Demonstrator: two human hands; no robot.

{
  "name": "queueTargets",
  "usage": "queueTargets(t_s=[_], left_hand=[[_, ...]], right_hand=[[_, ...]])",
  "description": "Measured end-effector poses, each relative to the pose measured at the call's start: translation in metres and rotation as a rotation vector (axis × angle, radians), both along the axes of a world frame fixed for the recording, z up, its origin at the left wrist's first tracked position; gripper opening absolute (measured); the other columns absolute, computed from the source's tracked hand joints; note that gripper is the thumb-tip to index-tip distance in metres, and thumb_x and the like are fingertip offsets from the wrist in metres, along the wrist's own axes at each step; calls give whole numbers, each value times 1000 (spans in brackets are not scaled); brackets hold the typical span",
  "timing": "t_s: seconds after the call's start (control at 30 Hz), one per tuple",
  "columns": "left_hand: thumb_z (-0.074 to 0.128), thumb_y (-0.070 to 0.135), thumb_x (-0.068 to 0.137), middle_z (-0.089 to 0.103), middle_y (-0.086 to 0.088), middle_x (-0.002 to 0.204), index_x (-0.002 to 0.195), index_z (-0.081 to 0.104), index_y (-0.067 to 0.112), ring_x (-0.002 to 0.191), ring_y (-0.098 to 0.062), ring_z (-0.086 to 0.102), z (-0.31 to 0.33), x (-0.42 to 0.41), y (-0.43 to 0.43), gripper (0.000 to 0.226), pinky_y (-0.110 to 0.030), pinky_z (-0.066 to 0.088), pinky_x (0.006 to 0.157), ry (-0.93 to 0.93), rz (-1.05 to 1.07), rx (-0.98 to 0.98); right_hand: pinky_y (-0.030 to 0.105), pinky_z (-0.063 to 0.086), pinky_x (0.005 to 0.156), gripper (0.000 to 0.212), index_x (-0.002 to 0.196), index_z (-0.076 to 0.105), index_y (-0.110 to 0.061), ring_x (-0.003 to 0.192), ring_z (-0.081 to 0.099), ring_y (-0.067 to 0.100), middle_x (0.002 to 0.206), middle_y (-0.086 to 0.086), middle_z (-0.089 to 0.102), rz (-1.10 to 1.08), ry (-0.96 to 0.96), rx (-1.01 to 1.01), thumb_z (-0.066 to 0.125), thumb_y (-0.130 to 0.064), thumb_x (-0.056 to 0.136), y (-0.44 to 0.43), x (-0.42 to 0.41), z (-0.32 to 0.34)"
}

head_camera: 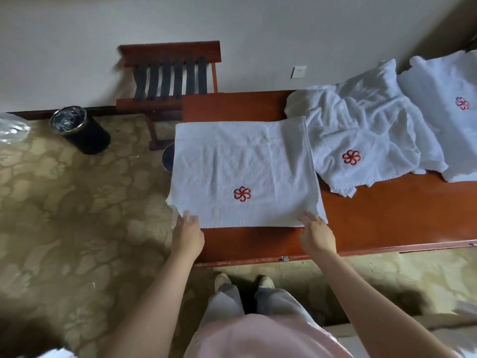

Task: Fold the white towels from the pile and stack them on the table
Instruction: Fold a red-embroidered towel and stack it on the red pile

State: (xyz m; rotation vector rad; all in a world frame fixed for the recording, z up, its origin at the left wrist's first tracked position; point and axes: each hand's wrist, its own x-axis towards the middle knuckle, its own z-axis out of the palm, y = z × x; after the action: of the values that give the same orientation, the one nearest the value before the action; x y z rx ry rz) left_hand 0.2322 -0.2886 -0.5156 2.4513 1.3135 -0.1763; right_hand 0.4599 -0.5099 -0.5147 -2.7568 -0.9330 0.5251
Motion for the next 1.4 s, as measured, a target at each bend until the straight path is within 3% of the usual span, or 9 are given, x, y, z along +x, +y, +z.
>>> queueTargets(t_s=[0.1, 0.3, 0.53, 0.67, 0.77, 0.9, 1.13, 1.3, 1.4], left_hand=[[47, 14, 95, 37, -11, 145, 131, 52, 7, 130, -26, 38, -8, -10, 7, 37, -34, 40, 104, -76, 26, 1], [56, 10, 91, 59, -13, 103, 93, 65, -1, 89, -21, 53, -9, -11, 29, 14, -24, 39, 74, -294, 172, -16], [58, 1, 85, 58, -5, 80, 77, 61, 3, 75, -18, 51, -7, -17, 28, 9, -25, 36, 64, -315, 27, 92], [56, 6, 89, 57, -3, 93, 86, 64, 4, 89, -22, 56, -14, -17, 23, 9, -25, 41, 69, -240, -12, 28], [57, 10, 90, 55, -5, 113, 101, 66, 2, 103, -22, 52, -18, -17, 20, 16, -28, 45, 81, -197, -31, -7], [57, 12, 91, 55, -6, 117, 105, 66, 4, 103, -21, 52, -18, -17, 22, 19, -26, 44, 80, -181, -29, -16], [58, 9, 91, 51, -7, 118, 106, 64, 3, 84, -16, 57, -15, -28, 24, 17, -24, 46, 71, -330, 169, -82], [59, 0, 88, 62, -15, 103, 99, 65, -1, 89, -26, 61, -14, -37, 39, 12, -28, 48, 77, -537, 442, -142], [60, 2, 86, 66, -7, 94, 95, 65, 10, 75, -16, 62, -13, -38, 47, 13, -16, 44, 65, -609, 581, -241]], right_hand=[[32, 46, 87, 42, 124, 60, -12, 125, 46, 23, 139, 2, 49, -99, 32, 102, 46, 0, 86, 4, -7, -4], [30, 43, 75, 26, 113, 63, -2, 104, 56, 26, 125, 10, 57, -275, -13, 198, 50, -10, 93, 20, -11, -9], [37, 47, 74, 24, 112, 61, 3, 101, 58, 30, 120, 12, 60, -253, -161, 247, 48, -3, 92, 22, 5, 1], [36, 47, 75, 21, 103, 62, 0, 99, 52, 27, 112, 11, 61, -225, -149, 110, 45, -4, 92, 7, 5, -11], [37, 40, 86, 33, 121, 60, -12, 116, 45, 27, 126, 3, 57, -189, -195, -32, 46, -11, 91, 2, -1, -12], [37, 34, 84, 36, 121, 59, -21, 111, 42, 24, 124, 2, 51, -158, -270, -177, 49, -18, 86, 8, -9, -5], [38, 35, 85, 38, 120, 63, -18, 107, 47, 25, 118, 4, 53, 57, -202, 30, 52, -12, 84, 53, -43, 0], [39, 37, 84, 35, 119, 64, -16, 107, 49, 29, 116, 7, 55, 206, -120, 172, 56, -13, 85, 105, -76, 3], [37, 37, 89, 36, 124, 59, -17, 114, 46, 26, 122, 5, 52, 403, -1, 164, 55, -20, 89, 138, -98, 3]])
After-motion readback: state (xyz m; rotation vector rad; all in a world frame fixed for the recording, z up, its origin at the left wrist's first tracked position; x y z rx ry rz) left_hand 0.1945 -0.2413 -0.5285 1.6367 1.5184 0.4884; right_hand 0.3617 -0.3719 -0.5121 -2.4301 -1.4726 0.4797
